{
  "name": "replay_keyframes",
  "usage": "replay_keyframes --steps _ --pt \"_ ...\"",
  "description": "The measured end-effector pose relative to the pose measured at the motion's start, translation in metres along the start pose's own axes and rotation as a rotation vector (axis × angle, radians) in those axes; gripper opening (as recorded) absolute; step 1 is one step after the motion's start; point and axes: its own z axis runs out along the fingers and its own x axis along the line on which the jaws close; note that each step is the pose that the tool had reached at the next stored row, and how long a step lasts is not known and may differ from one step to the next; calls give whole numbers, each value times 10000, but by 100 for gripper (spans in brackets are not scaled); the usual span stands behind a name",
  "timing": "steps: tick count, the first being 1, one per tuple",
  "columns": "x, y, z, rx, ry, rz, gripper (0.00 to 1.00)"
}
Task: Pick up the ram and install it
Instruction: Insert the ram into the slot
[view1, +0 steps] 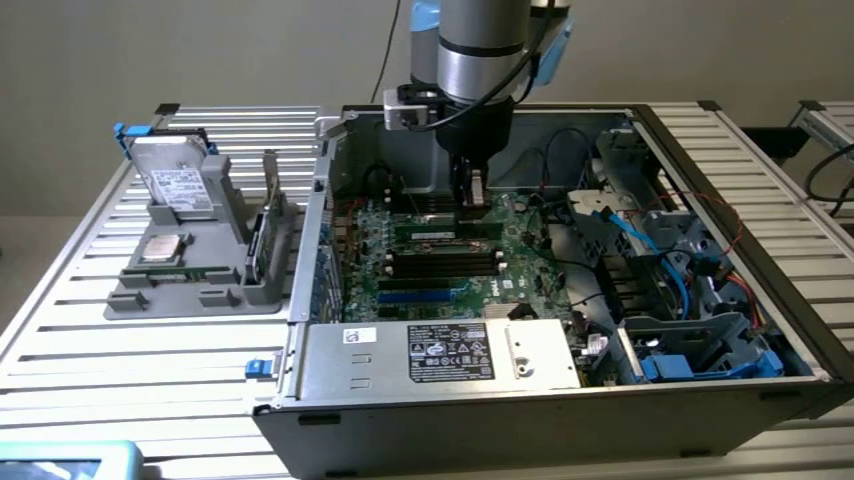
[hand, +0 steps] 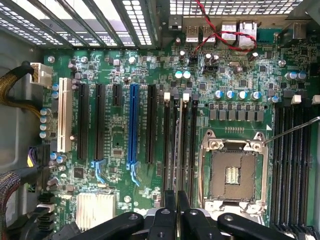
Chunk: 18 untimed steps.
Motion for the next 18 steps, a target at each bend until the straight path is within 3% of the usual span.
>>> replay_keyframes --steps 5,18 --pt "23 1 23 0 -1 2 13" --pt "32 2 199 -10 1 0 13"
